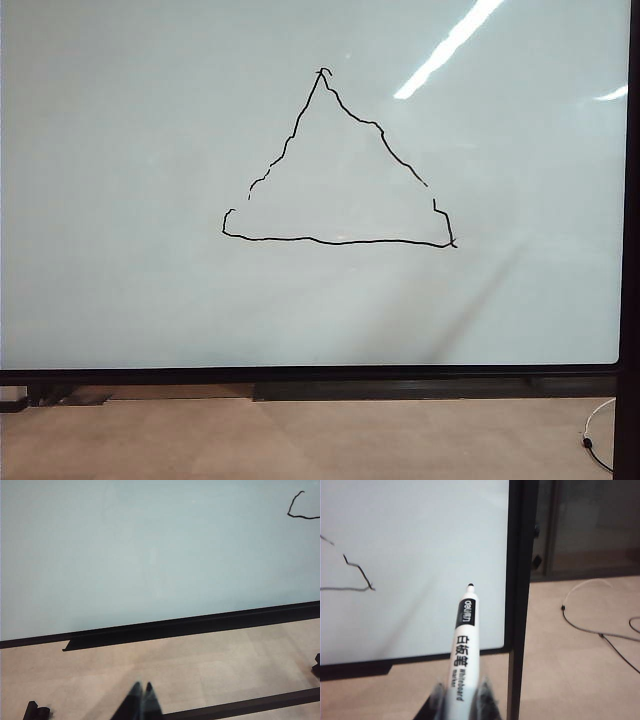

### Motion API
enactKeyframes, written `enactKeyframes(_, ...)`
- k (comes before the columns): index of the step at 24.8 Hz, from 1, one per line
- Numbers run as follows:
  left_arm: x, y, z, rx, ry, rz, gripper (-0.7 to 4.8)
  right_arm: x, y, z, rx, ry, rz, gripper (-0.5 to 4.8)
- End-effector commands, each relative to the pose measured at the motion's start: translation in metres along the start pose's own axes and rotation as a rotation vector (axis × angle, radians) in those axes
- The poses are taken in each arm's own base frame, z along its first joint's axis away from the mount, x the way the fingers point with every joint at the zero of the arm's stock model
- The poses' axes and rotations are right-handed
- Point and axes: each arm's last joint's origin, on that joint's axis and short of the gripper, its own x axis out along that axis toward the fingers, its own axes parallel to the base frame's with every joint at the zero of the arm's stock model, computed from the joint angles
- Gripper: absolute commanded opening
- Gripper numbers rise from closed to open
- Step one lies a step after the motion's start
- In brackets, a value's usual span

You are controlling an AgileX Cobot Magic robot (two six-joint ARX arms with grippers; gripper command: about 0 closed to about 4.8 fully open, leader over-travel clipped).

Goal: Pick up the pen on the shelf to the right of the whiteboard and draw a triangle.

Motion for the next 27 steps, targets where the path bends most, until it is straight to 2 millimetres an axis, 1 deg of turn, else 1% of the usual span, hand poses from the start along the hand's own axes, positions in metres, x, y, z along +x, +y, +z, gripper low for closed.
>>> enactKeyframes(1, -0.0003, 0.0000, 0.0003, 0.001, 0.003, -0.001, -0.05, -0.0004, 0.0001, 0.0047, -0.002, -0.037, -0.002, -0.06)
enactKeyframes(5, -0.0003, 0.0000, 0.0003, 0.001, 0.003, -0.001, -0.05, -0.0004, 0.0003, 0.0052, -0.002, -0.043, 0.002, -0.06)
enactKeyframes(13, -0.0003, 0.0000, 0.0003, 0.001, 0.003, -0.001, -0.05, -0.0003, 0.0000, 0.0005, -0.002, 0.006, -0.002, -0.05)
enactKeyframes(27, -0.0003, 0.0000, 0.0003, 0.001, 0.003, -0.001, -0.05, -0.0003, 0.0000, 0.0004, -0.002, 0.007, -0.001, -0.05)
